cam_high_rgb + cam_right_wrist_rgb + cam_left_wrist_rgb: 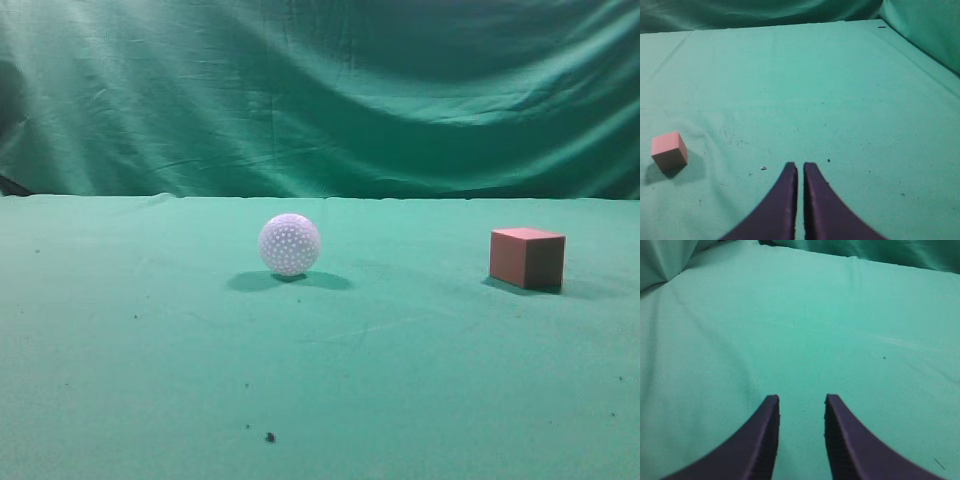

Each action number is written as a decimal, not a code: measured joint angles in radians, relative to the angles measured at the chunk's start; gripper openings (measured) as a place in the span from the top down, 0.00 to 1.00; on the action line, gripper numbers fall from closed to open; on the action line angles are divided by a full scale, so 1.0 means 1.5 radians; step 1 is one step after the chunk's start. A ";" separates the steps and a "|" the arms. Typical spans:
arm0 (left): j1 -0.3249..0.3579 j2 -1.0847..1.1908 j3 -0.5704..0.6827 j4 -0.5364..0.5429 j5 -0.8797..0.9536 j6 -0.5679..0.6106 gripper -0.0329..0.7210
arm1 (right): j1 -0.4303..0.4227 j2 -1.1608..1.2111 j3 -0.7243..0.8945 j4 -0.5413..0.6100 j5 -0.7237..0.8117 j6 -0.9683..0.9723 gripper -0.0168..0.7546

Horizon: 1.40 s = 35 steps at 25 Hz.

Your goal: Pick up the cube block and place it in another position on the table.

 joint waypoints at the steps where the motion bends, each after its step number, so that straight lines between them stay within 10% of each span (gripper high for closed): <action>1: 0.000 0.000 0.000 0.000 0.000 0.000 0.61 | 0.000 0.000 0.000 0.000 0.000 0.000 0.98; 19: 0.000 0.000 0.000 0.000 0.000 0.000 0.61 | 0.000 0.000 0.000 -0.014 -0.012 -0.077 0.98; 30: 0.000 0.000 0.000 0.000 0.000 0.000 0.61 | 0.000 0.000 0.002 0.101 -0.497 0.010 0.98; 35: 0.000 0.000 0.000 0.000 0.000 0.000 0.61 | 0.000 0.028 -0.137 0.181 -0.312 -0.022 0.98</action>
